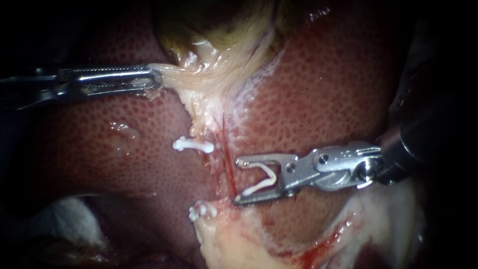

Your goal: Clipping first clip right tube

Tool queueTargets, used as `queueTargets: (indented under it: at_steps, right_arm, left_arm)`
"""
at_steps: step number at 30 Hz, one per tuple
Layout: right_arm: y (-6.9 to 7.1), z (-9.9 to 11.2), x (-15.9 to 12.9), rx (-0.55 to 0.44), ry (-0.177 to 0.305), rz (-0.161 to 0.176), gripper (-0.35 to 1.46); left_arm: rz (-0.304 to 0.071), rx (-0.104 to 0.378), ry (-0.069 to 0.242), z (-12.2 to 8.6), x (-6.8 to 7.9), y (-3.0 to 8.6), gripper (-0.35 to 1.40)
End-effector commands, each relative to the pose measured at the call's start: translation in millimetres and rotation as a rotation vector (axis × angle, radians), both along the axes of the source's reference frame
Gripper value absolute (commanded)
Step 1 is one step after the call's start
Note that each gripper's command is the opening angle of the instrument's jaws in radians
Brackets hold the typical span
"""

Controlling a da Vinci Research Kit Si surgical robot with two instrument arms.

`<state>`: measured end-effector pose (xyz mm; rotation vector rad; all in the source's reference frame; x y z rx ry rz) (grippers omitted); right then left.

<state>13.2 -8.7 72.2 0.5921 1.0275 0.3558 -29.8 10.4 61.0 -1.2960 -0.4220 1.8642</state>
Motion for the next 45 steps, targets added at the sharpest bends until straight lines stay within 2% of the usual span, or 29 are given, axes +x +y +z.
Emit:
queueTargets:
  at_steps: [1,6,7,10,14,27,39,45]
  right_arm:
    - [-0.1,0.1,0.0,0.032,-0.007,0.008,0.48]
    - [-0.3,0.9,0.0,0.268,-0.057,0.073,0.46]
    - [-0.3,1.1,0.0,0.315,-0.058,0.072,0.44]
    - [-0.2,1.8,0.1,0.372,-0.061,0.065,0.42]
    - [0.2,2.6,0.1,0.384,-0.064,0.079,0.43]
    - [0.7,4.6,-0.5,0.386,-0.068,0.082,0.44]
    - [-0.4,6.8,0.5,0.381,-0.074,0.089,0.45]
    - [-1.0,7.3,1.6,0.408,-0.053,0.086,0.45]
  left_arm:
    - [0.000,0.000,0.000,0.0,0.0,0.0,-0.35]
    - [0.000,0.000,0.000,0.0,0.0,0.0,-0.35]
    - [0.000,0.000,0.000,0.0,0.0,0.0,-0.35]
    - [0.000,0.000,0.000,0.0,0.0,0.0,-0.35]
    - [0.000,0.000,0.000,0.0,0.0,0.0,-0.35]
    - [0.001,0.000,0.002,0.0,0.0,-0.1,-0.35]
    - [0.001,0.000,0.002,0.0,0.0,-0.1,-0.35]
    - [0.001,0.000,0.002,0.0,0.0,-0.1,-0.35]
